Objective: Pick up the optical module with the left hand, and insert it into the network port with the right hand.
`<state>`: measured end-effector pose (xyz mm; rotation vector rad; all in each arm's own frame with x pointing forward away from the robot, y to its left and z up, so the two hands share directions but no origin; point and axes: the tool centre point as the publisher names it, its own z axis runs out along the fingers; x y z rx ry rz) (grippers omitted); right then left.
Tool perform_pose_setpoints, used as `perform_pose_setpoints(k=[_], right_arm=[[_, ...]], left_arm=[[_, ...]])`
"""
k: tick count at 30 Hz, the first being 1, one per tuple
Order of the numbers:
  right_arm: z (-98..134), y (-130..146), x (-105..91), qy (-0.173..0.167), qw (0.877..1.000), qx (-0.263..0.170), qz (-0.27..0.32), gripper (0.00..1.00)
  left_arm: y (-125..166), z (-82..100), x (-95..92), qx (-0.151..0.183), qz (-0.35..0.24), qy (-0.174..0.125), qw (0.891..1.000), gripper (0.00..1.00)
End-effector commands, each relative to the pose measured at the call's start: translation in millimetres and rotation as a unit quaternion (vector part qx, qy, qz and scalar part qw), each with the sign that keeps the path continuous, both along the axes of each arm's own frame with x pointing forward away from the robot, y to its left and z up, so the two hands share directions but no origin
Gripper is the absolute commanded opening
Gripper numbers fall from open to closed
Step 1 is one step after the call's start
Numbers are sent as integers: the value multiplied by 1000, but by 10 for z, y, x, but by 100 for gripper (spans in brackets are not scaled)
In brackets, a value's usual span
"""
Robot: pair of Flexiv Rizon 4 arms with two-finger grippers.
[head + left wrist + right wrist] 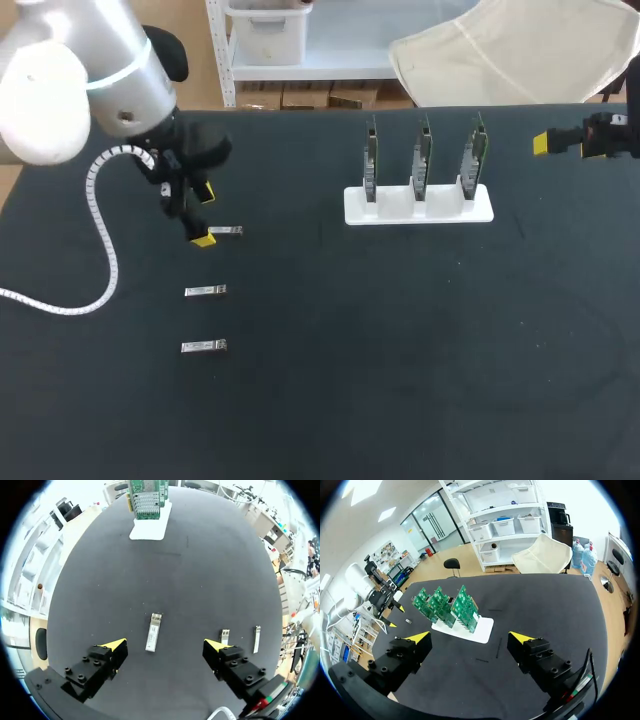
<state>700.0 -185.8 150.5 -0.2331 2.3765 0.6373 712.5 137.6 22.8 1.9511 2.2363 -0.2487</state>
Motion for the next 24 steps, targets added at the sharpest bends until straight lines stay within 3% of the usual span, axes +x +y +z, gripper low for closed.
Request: perform_pose_setpoints(k=[1, 15, 24], right_arm=[[5, 9, -7, 0, 1000, -2, -2, 100], [5, 9, -7, 0, 1000, -2, -2, 100], [5, 9, -7, 0, 1000, -2, -2, 100]], left_arm=[[4, -55, -154, 2, -3, -49, 999, 100], [31, -138, -25, 47, -19, -51, 997, 100], [20, -232, 31, 69, -25, -31, 997, 100]])
